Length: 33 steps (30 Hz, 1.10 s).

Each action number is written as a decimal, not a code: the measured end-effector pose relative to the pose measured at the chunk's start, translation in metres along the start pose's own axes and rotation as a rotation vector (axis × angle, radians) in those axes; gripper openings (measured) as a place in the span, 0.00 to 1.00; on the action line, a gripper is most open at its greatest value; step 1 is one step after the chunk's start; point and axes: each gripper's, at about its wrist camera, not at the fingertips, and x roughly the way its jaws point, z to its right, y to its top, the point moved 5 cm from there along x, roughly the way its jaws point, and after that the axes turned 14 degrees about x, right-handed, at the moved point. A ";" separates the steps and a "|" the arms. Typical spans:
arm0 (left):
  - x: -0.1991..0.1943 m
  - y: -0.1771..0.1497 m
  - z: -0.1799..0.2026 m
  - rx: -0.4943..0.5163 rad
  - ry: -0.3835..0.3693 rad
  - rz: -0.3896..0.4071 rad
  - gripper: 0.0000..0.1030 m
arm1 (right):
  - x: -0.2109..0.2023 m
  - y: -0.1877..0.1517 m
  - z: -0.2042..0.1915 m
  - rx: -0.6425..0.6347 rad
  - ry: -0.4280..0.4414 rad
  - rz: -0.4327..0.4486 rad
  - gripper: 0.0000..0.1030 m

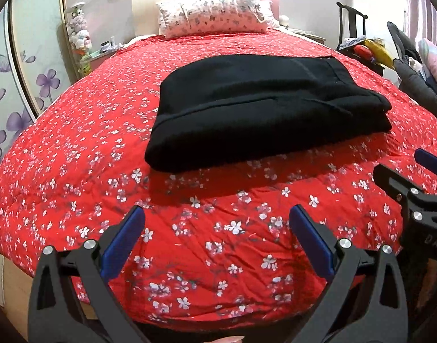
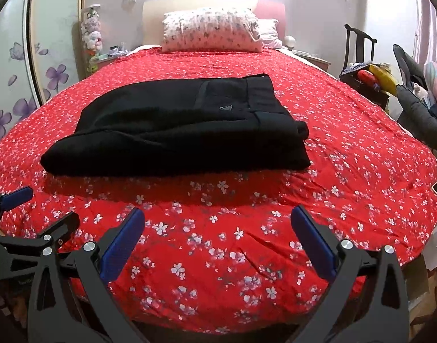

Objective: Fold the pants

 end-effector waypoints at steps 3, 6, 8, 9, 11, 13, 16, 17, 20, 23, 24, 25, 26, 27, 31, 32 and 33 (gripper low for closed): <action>0.001 0.000 0.001 0.010 0.001 -0.001 0.98 | 0.000 0.000 0.001 0.002 -0.003 -0.001 0.99; 0.002 0.000 0.001 0.015 0.001 -0.003 0.98 | 0.002 0.000 0.002 0.005 -0.003 -0.006 0.99; 0.002 0.000 0.002 0.013 -0.002 -0.005 0.98 | 0.002 0.000 0.002 0.005 -0.004 -0.010 0.99; 0.003 0.000 0.002 0.012 -0.003 -0.006 0.98 | 0.003 0.000 0.002 0.005 -0.004 -0.011 0.99; 0.003 0.000 0.002 0.011 -0.006 -0.008 0.98 | 0.003 -0.001 0.001 0.006 -0.004 -0.013 0.99; 0.004 0.000 0.002 0.011 -0.008 -0.008 0.98 | 0.003 -0.001 0.001 0.007 -0.003 -0.016 0.99; 0.004 0.001 0.002 0.011 -0.009 -0.009 0.98 | 0.004 -0.002 0.001 0.009 -0.002 -0.020 0.99; 0.004 0.001 0.002 0.010 -0.009 -0.010 0.98 | 0.004 -0.002 0.001 0.009 -0.003 -0.019 0.99; 0.004 0.001 0.002 0.011 -0.009 -0.010 0.98 | 0.004 -0.002 0.001 0.009 -0.002 -0.020 0.99; 0.004 0.000 0.002 0.012 -0.008 -0.010 0.98 | 0.004 -0.002 0.001 0.010 -0.002 -0.022 0.99; 0.005 0.000 0.002 0.012 -0.008 -0.009 0.98 | 0.005 -0.002 0.001 0.010 -0.002 -0.023 0.99; 0.005 0.000 0.002 0.013 -0.007 -0.009 0.98 | 0.005 -0.002 0.001 0.010 -0.001 -0.023 0.99; 0.005 0.000 0.002 0.013 -0.008 -0.010 0.98 | 0.005 -0.002 0.001 0.010 -0.002 -0.023 0.99; 0.005 0.000 0.001 0.014 -0.009 -0.010 0.98 | 0.005 -0.002 0.001 0.010 -0.002 -0.023 0.99; 0.005 0.000 0.001 0.014 -0.008 -0.010 0.98 | 0.006 -0.004 0.001 0.010 -0.001 -0.027 0.99; 0.005 0.000 0.002 0.015 -0.008 -0.009 0.98 | 0.007 -0.005 0.002 0.010 0.000 -0.029 0.99; 0.005 0.000 0.001 0.015 -0.008 -0.009 0.98 | 0.007 -0.005 0.002 0.010 0.000 -0.030 0.99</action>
